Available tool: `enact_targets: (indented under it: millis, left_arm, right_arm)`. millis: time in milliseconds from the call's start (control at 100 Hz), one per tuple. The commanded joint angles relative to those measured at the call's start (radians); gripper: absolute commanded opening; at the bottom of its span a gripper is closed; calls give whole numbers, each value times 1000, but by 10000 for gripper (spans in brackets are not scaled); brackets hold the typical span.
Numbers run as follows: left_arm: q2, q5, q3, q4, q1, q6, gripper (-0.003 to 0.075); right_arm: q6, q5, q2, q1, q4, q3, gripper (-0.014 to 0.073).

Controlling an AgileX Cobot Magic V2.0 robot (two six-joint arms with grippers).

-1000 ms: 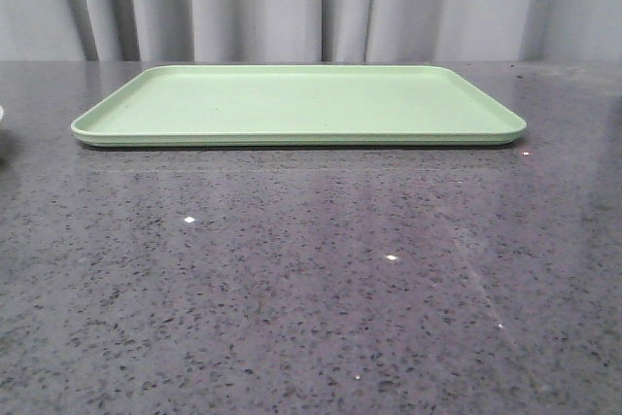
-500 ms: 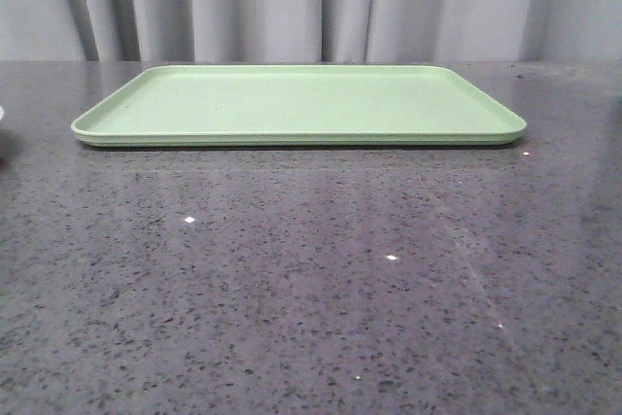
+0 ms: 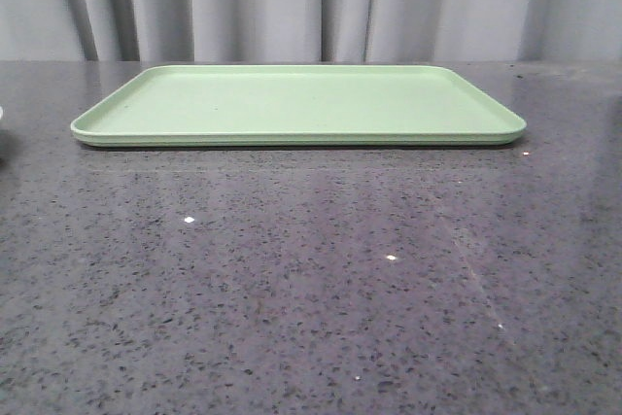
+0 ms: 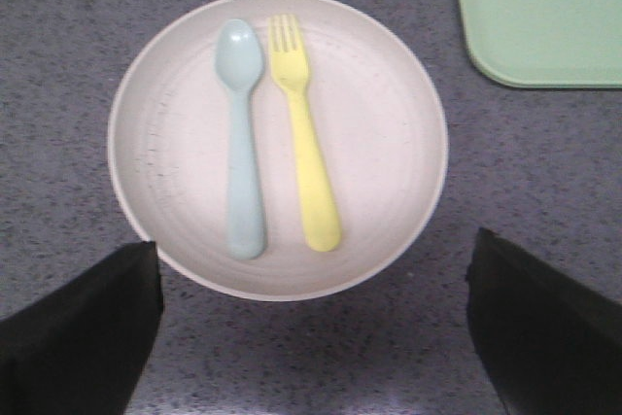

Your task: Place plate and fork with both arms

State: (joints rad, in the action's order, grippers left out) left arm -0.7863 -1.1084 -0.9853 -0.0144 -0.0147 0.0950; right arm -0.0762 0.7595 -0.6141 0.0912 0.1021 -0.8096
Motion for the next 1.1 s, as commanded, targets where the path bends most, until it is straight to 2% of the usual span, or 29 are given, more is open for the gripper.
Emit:
enact_targets:
  millis: [0, 330, 490, 830, 1090]
  left_arm:
    - [-12, 72, -31, -76, -1, -4, 617]
    - [-96, 144, -31, -156, 5, -4, 617]
    - [-134, 190, -31, -148, 93, -6, 617]
    - [-219, 271, -31, 72, 333, -203, 617]
    - [-345, 310, -31, 152, 385, -291, 617]
  right_arm:
    - [-7, -64, -9, -3, -7, -34, 367]
    - [-7, -60, -9, -3, -7, -34, 367]
    - [-7, -56, -9, -3, -7, -34, 367]
    - [-7, -49, -9, -3, -5, -34, 367]
    - [-7, -41, -9, -3, -5, -34, 367]
